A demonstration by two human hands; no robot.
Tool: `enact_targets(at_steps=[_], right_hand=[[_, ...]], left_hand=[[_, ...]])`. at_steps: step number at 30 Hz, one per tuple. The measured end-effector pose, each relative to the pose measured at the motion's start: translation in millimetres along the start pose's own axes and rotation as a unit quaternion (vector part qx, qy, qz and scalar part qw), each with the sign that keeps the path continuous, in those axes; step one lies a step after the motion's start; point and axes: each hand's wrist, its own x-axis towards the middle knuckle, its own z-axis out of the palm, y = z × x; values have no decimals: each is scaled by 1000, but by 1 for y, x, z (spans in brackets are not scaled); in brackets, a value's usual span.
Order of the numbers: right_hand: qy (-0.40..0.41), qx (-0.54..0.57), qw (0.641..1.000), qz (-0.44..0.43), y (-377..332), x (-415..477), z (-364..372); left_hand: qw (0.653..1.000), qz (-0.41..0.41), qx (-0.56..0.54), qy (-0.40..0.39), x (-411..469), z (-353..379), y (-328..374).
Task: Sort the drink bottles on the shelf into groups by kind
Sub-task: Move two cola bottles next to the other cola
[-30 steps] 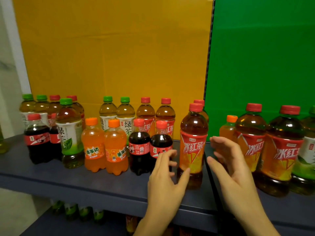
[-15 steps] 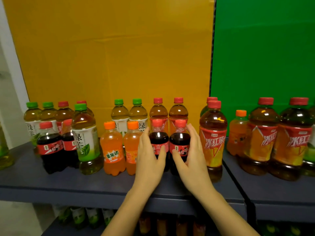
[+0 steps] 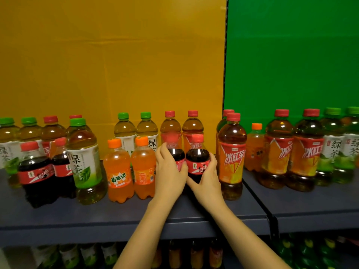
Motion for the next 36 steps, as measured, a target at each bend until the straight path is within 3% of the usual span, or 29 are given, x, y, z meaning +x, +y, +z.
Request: enact_targets(at_steps=[16,26,36], right_hand=[[-26,35,999,-2,-6,-22,-20],[-43,123,991,27,-19,-52,-43],[4,162,987,12,-11,-69,-101]], left_hand=[[992,-18,-123,34,-25,-7,-14],[950,-30,-311,28,-41,-27,-15],[931,-24,-363,42,-53,-14,1]])
